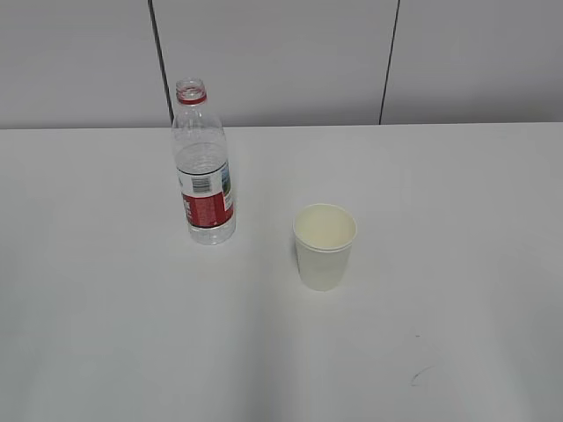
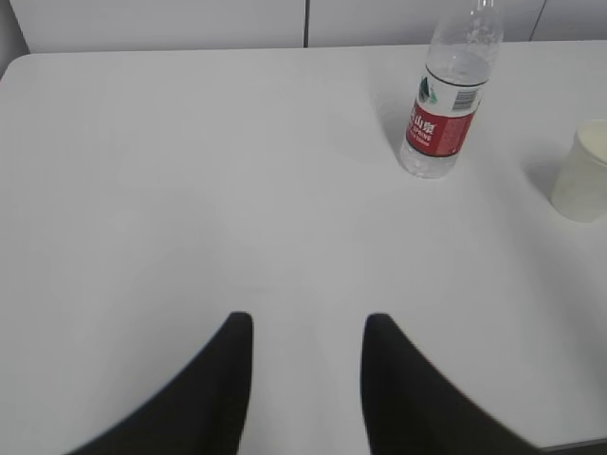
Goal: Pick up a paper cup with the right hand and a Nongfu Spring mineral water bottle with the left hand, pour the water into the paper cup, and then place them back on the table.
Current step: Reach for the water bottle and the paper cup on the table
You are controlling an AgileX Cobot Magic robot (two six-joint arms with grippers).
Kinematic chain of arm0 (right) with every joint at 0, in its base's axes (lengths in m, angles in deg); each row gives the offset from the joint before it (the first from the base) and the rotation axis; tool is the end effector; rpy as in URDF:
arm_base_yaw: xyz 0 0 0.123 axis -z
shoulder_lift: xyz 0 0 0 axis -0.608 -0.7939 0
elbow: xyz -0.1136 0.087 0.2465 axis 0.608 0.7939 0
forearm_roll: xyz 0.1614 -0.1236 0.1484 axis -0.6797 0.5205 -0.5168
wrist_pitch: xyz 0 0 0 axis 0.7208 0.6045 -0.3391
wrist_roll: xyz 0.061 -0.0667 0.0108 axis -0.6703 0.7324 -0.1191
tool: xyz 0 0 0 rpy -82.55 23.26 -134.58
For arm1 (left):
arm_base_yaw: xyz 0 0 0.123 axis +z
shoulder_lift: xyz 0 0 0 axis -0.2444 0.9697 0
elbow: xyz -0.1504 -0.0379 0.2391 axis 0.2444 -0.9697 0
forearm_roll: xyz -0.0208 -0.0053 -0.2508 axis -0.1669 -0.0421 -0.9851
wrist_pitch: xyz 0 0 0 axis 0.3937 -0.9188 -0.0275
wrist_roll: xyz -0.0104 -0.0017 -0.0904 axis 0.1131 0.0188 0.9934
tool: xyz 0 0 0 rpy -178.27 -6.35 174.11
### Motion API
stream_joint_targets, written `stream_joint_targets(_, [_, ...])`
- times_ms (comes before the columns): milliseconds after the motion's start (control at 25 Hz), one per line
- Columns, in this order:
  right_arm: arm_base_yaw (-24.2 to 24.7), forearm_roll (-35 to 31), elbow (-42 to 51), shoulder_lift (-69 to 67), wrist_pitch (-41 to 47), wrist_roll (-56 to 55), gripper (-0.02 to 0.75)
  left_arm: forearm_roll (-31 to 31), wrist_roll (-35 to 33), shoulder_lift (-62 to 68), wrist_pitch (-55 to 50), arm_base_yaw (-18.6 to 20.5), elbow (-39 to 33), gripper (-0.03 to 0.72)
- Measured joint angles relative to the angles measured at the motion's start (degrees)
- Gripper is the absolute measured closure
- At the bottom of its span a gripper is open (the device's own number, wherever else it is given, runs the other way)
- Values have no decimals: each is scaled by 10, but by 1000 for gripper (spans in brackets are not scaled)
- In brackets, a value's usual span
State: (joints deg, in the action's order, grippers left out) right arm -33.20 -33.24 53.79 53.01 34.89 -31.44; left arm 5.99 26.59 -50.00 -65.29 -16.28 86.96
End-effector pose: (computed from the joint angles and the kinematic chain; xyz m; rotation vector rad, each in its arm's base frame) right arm 0.0011 0.0136 0.2573 -0.2011 2.0822 0.0047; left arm -0.0137 -0.0040 0.2883 0.0859 2.0019 -0.0621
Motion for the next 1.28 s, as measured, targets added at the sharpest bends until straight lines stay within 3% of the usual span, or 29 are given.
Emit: stream_joint_targets(1280, [0,0,0,0,0,0,156,0,0,0,0,0,0,449])
